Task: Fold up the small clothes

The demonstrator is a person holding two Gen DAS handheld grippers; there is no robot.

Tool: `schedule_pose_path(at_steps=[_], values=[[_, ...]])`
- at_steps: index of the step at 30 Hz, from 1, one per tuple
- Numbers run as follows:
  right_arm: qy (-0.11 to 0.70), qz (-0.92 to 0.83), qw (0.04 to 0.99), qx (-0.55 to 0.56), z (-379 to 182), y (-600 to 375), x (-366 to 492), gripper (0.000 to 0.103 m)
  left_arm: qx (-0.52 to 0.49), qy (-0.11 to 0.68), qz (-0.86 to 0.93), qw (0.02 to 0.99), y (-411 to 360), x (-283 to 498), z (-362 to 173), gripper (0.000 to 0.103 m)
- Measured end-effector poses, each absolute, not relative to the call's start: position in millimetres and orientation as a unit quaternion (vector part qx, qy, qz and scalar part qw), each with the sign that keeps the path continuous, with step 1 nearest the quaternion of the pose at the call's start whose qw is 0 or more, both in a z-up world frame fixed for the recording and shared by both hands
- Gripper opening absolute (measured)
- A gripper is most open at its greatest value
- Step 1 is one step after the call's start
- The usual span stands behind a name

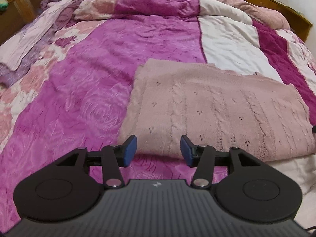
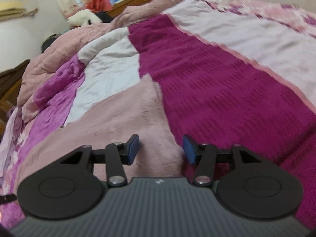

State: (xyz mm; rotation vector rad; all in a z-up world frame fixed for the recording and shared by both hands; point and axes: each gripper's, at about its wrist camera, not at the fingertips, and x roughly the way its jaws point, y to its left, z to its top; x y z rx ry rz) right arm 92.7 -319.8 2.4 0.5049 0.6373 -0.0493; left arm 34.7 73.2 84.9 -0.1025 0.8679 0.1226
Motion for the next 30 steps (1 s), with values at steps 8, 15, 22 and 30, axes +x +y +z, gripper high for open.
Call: schedule_pose_path(at_steps=[8,15,22,30], values=[[0.324,0.021,0.903,0.282,-14.1,-323.2,97.1,0.054,-0.064,0.426,0.07,0.9,69.0,29.3,88.1,0.063],[0.316,0.056,0.894,0.312,-17.6,-323.9,95.6,0.056,-0.062,0.434,0.071,0.896,61.2,30.4,86.1,0.063],[0.296,0.057,0.886,0.353,-23.1,-321.7,101.0,0.058,-0.065,0.441,0.072,0.892,59.5,31.8,80.3,0.064],[0.283,0.052,0.88,0.379,-28.6,-320.4,112.1,0.058,-0.079,0.453,0.069,0.885,62.5,32.3,70.9,0.064]])
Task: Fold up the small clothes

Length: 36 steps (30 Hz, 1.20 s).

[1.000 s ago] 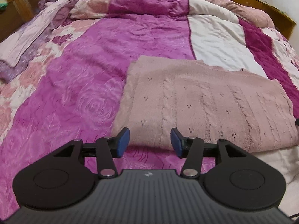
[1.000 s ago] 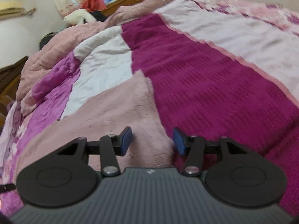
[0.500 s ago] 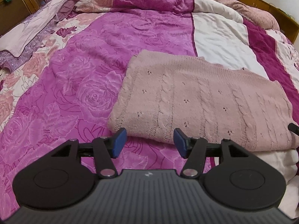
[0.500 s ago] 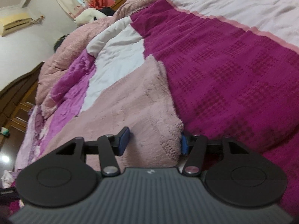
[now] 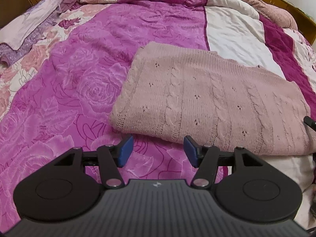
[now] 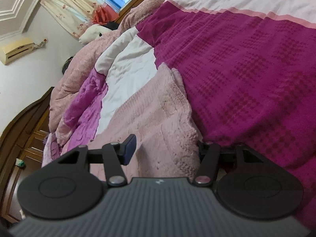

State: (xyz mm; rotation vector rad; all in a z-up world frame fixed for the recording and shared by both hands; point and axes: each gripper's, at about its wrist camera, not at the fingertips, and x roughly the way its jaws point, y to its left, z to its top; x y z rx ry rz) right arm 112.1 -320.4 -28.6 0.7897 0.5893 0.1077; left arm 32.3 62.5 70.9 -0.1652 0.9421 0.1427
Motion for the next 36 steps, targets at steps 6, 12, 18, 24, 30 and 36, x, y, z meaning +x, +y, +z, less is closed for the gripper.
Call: schedule_pose_path(at_steps=[6,12,18,24,30,36], values=[[0.271,0.041,0.887,0.373,-27.1,-316.4,111.9,0.047,-0.088,0.456,0.067,0.883,69.5,31.2,68.6,0.064],[0.284,0.042,0.878,0.383,-29.0,-319.5,114.4,0.034,-0.096,0.456,0.078,0.881,83.1,31.7,69.1,0.064],[0.293,0.021,0.866,0.405,-31.6,-319.8,117.8,0.037,-0.111,0.454,0.078,0.881,92.3,28.8,70.4,0.064],[0.294,0.008,0.867,0.403,-28.8,-315.5,118.5,0.039,-0.109,0.453,0.077,0.881,95.6,27.8,71.1,0.064],[0.27,0.0,0.878,0.396,-20.2,-315.0,115.8,0.032,-0.097,0.446,0.077,0.887,101.9,31.8,78.4,0.064],[0.253,-0.002,0.899,0.357,4.2,-299.2,117.2,0.03,-0.084,0.44,0.081,0.89,110.4,38.0,85.3,0.064]])
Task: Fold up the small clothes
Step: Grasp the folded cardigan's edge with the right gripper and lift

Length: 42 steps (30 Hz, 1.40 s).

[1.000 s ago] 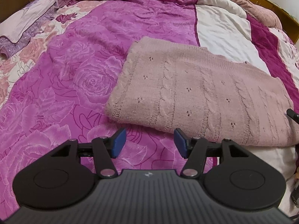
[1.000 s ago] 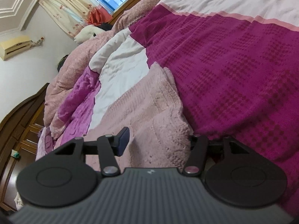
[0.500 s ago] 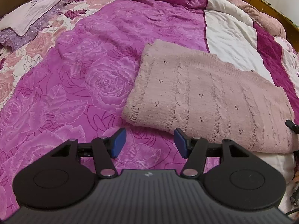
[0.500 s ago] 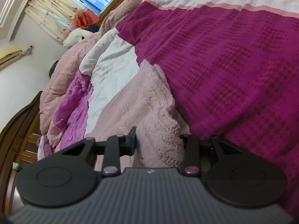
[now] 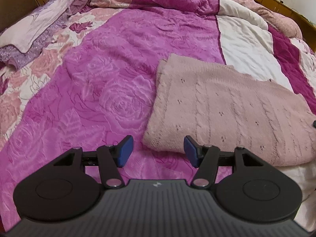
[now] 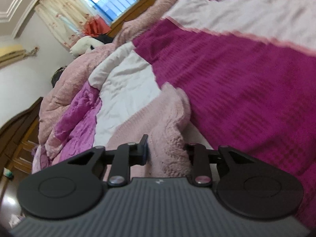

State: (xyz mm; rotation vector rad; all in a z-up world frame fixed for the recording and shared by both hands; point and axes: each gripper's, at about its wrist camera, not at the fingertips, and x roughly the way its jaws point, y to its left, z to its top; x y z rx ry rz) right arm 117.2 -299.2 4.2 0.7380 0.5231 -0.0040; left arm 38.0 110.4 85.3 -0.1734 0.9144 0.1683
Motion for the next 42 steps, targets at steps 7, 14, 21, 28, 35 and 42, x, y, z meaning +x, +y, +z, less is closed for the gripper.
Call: schedule_pose_path(at_steps=[7,14,21,28,35,42], values=[[0.246,0.015,0.888,0.389,22.9,-290.7,128.5,0.03,-0.108,0.449,0.072,0.884,123.5,42.7,81.6,0.064],[0.241,0.025,0.906,0.347,36.6,-274.9,126.0,0.029,-0.116,0.454,0.075,0.88,131.7,47.5,78.5,0.064],[0.23,0.05,0.925,0.299,56.9,-253.0,126.7,0.029,-0.112,0.45,0.071,0.883,134.5,51.0,84.3,0.064],[0.202,0.085,0.94,0.261,81.0,-226.3,130.8,0.028,-0.108,0.445,0.066,0.887,137.6,52.3,93.1,0.064],[0.209,0.144,0.936,0.243,97.0,-176.0,147.5,0.026,-0.11,0.443,0.076,0.886,146.7,52.3,93.3,0.064],[0.264,0.221,0.922,0.177,67.6,-97.7,162.8,0.012,-0.126,0.448,0.091,0.88,162.0,50.6,83.3,0.064]])
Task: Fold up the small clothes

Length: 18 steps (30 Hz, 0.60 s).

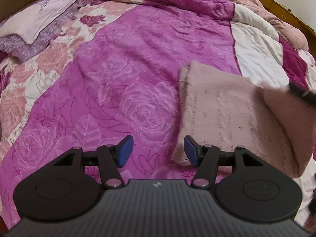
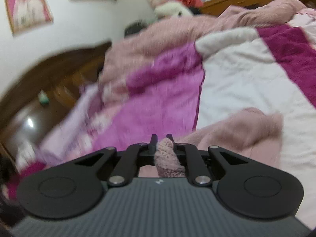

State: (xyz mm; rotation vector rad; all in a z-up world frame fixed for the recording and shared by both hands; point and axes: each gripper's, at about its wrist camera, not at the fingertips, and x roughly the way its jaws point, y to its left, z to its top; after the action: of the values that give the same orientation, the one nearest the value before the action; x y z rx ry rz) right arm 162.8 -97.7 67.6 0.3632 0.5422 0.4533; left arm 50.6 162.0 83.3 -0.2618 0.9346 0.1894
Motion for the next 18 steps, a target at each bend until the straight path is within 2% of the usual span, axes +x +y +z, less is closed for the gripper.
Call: schedule_pose_path(at_steps=[3,6,7,10,11,16,18], values=[[0.311,0.237,0.905,0.165,45.1,-79.7,158.8,0.014,-0.135,0.447,0.091,0.88,169.2,47.8,81.6,0.064],[0.302,0.241,0.913,0.134,43.1,-72.9,141.1,0.02,-0.134,0.446,0.094,0.88,174.9,47.5,79.5,0.064],[0.297,0.247,0.913,0.13,45.3,-73.7,135.4,0.024,-0.134,0.448,0.096,0.879,176.3,48.1,78.3,0.064],[0.284,0.262,0.916,0.111,55.4,-76.9,126.1,0.047,-0.141,0.451,0.099,0.876,181.4,50.2,74.2,0.064],[0.277,0.259,0.92,0.099,57.5,-76.9,123.7,0.051,-0.144,0.451,0.099,0.875,182.3,50.2,73.1,0.064],[0.263,0.241,0.934,0.01,60.8,-73.7,118.3,0.052,-0.148,0.453,0.097,0.874,181.5,49.3,69.3,0.064],[0.253,0.236,0.938,-0.017,57.8,-74.6,111.3,0.063,-0.147,0.453,0.095,0.874,180.5,48.3,68.9,0.064]])
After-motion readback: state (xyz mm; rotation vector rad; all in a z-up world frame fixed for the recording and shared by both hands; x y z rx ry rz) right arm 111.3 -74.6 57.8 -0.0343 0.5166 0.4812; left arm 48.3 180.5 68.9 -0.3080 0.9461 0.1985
